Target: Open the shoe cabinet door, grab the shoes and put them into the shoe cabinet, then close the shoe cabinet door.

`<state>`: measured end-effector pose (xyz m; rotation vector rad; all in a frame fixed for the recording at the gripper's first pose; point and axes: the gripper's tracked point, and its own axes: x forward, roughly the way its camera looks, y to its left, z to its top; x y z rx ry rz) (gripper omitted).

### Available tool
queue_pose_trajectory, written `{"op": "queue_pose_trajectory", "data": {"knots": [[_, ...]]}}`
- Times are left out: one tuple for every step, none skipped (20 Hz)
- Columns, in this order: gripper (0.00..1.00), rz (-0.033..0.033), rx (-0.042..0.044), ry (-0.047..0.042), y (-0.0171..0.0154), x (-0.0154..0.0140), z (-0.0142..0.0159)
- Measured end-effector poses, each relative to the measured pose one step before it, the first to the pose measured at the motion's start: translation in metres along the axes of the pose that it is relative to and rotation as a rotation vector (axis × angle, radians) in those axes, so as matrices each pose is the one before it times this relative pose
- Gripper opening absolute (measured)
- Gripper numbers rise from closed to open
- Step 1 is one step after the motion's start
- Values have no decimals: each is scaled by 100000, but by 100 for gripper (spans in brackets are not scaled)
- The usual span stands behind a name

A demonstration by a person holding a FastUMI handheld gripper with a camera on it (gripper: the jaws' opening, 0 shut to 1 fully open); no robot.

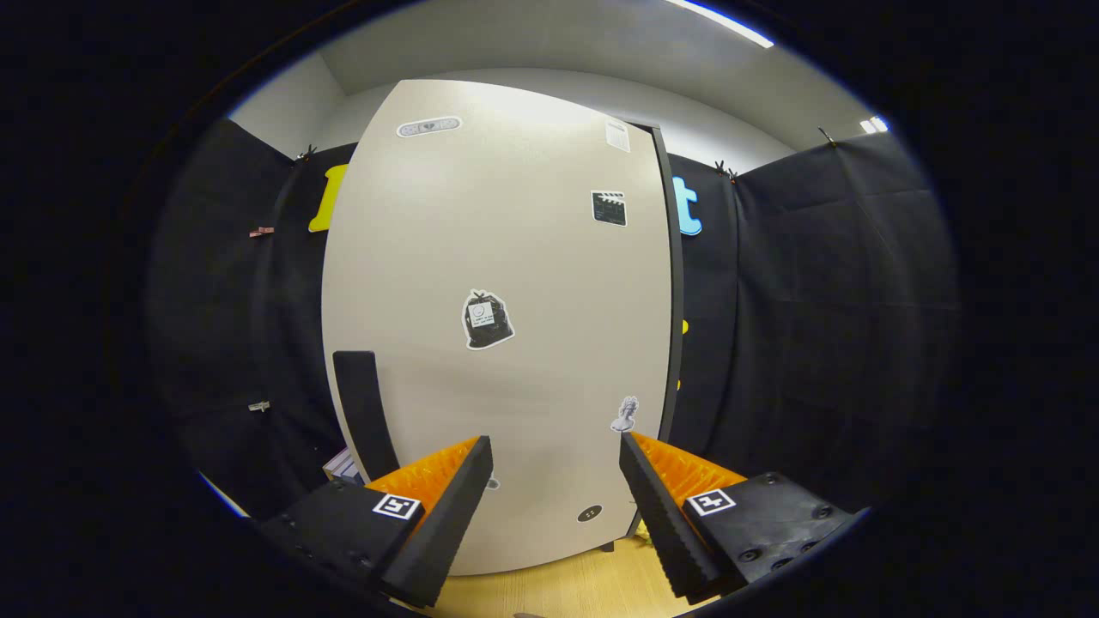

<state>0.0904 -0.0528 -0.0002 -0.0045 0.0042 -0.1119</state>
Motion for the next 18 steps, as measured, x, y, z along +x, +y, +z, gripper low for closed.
{"op": "queue_pose_trajectory", "data": {"knots": [[97, 200, -182, 170, 119, -21, -14], [97, 145, -118, 189, 6, -40, -33], [96, 219, -133, 172, 20, -105, -150], [97, -77, -185, 105, 13, -134, -30], [97, -3, -108, 81, -21, -187, 2], [96, 153, 163, -155, -13, -126, 1], [96, 97, 145, -174, -25, 41, 36], [97, 94, 66, -73, -24, -62, 30], [96, 169, -90, 78, 9, 65, -88], [96, -167, -162, 229, -35, 16, -92], [97, -269, 38, 173, -68, -15, -35], [97, -283, 275, 37, -71, 15, 7], [96, -120, 436, 73, -41, -7, -20], [97, -101, 378, 139, -7, -3, -60], [97, 67, 267, 327, 5, 29, -113], [97, -184, 16, 438, -102, 94, 28], [97, -170, -68, 461, -45, 32, -50], [97, -237, -89, 372, 1, -4, -121]]}}
